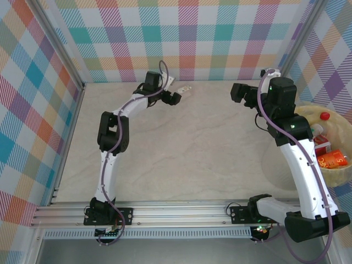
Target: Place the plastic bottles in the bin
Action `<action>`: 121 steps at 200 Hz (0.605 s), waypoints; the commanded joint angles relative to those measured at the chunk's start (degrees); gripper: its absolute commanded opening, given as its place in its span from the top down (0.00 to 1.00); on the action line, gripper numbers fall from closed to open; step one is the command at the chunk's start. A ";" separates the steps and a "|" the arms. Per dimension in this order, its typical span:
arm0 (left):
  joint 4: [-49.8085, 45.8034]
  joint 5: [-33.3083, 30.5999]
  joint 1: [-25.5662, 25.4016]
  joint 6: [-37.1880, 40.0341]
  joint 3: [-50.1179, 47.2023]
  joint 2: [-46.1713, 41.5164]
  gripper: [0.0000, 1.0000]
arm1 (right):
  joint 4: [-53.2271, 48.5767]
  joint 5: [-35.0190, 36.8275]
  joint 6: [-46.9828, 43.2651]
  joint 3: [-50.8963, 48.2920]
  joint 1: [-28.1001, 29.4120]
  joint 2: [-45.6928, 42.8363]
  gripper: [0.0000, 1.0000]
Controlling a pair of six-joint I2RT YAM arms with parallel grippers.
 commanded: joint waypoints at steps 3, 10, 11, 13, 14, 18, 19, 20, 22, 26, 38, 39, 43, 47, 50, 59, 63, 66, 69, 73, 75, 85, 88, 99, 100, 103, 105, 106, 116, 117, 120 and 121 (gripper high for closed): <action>-1.49 0.80 0.02 5.70 7.85 5.53 0.00 | 1.38 0.68 -1.16 0.60 0.41 0.76 0.00; -2.89 1.14 0.04 6.63 9.78 6.80 0.00 | 0.85 0.69 -1.30 1.12 0.40 1.20 0.00; -3.04 1.15 0.03 6.80 9.96 6.90 0.00 | 0.78 0.68 -1.33 1.20 0.44 1.22 0.00; -3.19 1.16 0.02 7.08 10.18 7.26 0.00 | 0.64 0.67 -1.37 1.33 0.42 1.40 0.00; -3.27 1.16 0.02 7.16 10.33 7.39 0.00 | 0.63 0.67 -1.41 1.39 0.41 1.41 0.00; -3.43 1.05 0.02 7.78 10.63 7.78 0.00 | 0.41 0.69 -1.52 1.66 0.46 1.58 0.00; -3.44 1.02 0.02 7.86 10.64 7.87 0.00 | 0.39 0.68 -1.53 1.69 0.47 1.64 0.00; -3.44 0.95 0.02 8.07 10.70 7.96 0.00 | 0.33 0.72 -1.57 1.75 0.47 1.66 0.00; -3.51 0.82 0.02 8.45 10.74 8.14 0.00 | 0.31 0.75 -1.65 1.79 0.43 1.73 0.00; -3.60 0.54 0.02 9.14 10.82 8.42 0.00 | 0.28 0.85 -1.75 1.93 0.40 1.86 0.00; -4.87 -0.25 0.04 11.51 12.09 9.64 0.00 | 0.23 1.17 -2.18 2.07 0.43 2.19 0.00; -4.99 -0.29 0.03 11.70 12.25 9.82 0.00 | 0.23 1.19 -2.21 2.07 0.42 2.25 0.00; -5.56 -0.50 0.02 12.53 12.95 10.27 0.00 | 0.31 1.32 -2.28 2.16 0.47 2.26 0.00; -6.62 -0.67 0.02 13.41 13.65 10.78 0.00 | 0.37 1.35 -2.32 2.25 0.48 2.44 0.00; -7.83 -0.76 0.02 13.94 14.18 11.16 0.01 | 0.27 1.37 -2.32 2.31 0.48 2.54 0.00; -9.44 -0.78 0.02 15.33 15.55 11.99 0.02 | 0.07 1.30 -2.32 2.68 0.47 2.91 0.00; -10.01 -0.71 0.02 15.82 15.93 12.32 0.02 | -0.02 1.23 -2.24 2.79 0.48 3.07 0.00; -10.29 -0.71 0.02 16.18 16.07 12.50 0.03 | -0.11 1.14 -2.19 2.85 0.48 3.14 0.00; -10.44 -0.61 0.02 16.54 16.17 12.64 0.03 | -0.12 1.16 -2.08 2.93 0.45 3.19 0.00; -10.69 -0.63 0.02 16.98 16.20 12.74 0.04 | -0.13 1.05 -1.94 2.95 0.47 3.28 0.00; -10.77 -0.61 0.02 16.99 16.18 12.85 0.04 | -0.09 0.98 -1.85 2.95 0.48 3.30 0.00; -11.39 -0.64 0.02 17.97 16.22 13.30 0.06 | 0.14 0.85 -1.48 2.71 0.48 3.32 0.00; -11.69 -0.61 0.02 18.22 16.24 13.40 0.06 | 0.30 0.85 -1.31 2.59 0.48 3.25 0.00; -12.18 -0.60 0.02 18.66 16.19 13.75 0.08 | 0.60 0.76 -0.91 2.29 0.47 3.10 0.00; -12.21 -0.56 0.02 18.66 16.20 13.80 0.09 | 0.52 0.76 -0.87 2.27 0.47 3.10 0.00; -12.23 -0.59 0.02 18.74 16.20 13.85 0.10 | 0.60 0.71 -0.77 2.25 0.48 3.12 0.00; -12.19 -0.58 0.02 18.74 16.20 13.92 0.10 | 0.55 0.70 -0.73 2.25 0.48 3.10 0.00; -12.21 -0.54 0.02 18.70 16.20 13.93 0.11 | 0.54 0.69 -0.69 2.29 0.48 3.06 0.00; -12.24 -0.18 0.02 18.53 16.20 14.17 0.16 | 0.35 0.42 -0.45 2.36 0.48 3.01 0.00; -12.24 -0.17 0.02 18.51 16.20 14.19 0.17 | 0.31 0.41 -0.37 2.35 0.48 2.96 0.00; -12.25 -0.16 0.02 18.46 16.20 14.27 0.19 | 0.30 0.35 -0.31 2.43 0.48 2.93 0.00; -12.24 -0.16 0.02 18.43 16.20 14.28 0.20 | 0.28 0.38 -0.26 2.42 0.48 2.92 0.00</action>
